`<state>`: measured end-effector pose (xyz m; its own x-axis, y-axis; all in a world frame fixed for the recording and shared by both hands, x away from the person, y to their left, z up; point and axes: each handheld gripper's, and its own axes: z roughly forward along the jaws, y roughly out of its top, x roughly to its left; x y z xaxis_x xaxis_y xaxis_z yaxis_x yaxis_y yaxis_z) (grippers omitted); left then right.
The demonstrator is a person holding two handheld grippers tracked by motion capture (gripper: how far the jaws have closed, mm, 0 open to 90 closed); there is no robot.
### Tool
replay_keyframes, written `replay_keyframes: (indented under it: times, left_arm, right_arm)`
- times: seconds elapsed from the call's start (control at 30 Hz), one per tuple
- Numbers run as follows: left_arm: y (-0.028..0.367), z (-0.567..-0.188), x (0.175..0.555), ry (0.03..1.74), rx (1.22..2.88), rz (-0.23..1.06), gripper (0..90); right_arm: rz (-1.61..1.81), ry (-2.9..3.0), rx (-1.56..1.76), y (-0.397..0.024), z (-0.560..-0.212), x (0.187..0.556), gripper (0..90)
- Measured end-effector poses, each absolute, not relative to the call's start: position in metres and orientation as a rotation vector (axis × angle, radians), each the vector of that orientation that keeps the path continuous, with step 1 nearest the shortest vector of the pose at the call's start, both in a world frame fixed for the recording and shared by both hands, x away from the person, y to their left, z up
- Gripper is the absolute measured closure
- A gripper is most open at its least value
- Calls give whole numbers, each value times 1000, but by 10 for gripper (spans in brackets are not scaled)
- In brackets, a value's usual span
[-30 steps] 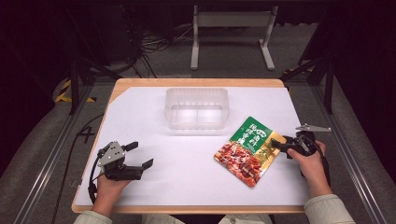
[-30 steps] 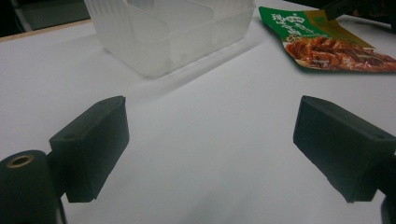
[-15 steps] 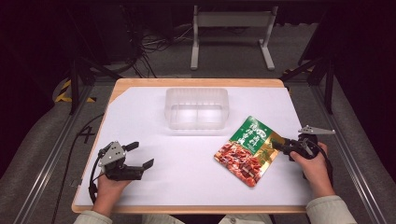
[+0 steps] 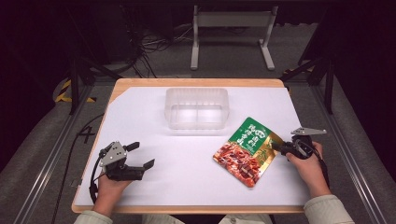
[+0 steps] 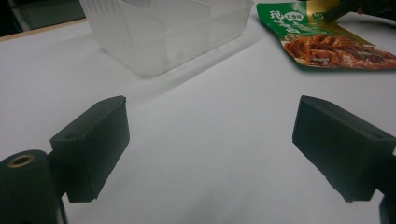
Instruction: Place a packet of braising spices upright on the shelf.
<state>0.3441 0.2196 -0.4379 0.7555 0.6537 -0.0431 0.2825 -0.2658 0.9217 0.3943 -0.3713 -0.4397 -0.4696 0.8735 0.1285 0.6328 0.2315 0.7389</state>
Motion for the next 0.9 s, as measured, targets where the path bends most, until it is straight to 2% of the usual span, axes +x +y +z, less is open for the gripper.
replay_keyframes:
  times: [0.17, 0.43, 0.9]
  left_arm:
    - [220, -438, 344, 724, 1853, 426, 117]
    - [221, -438, 344, 719, 1855, 429, 118]
    - [220, -437, 344, 722, 1852, 431, 118]
  right_arm:
    - [1109, 2220, 1394, -372, -435, 394, 900]
    - [1135, 2213, 1387, -370, -426, 390, 900]
    - [1309, 2162, 1318, -371, -383, 366, 900]
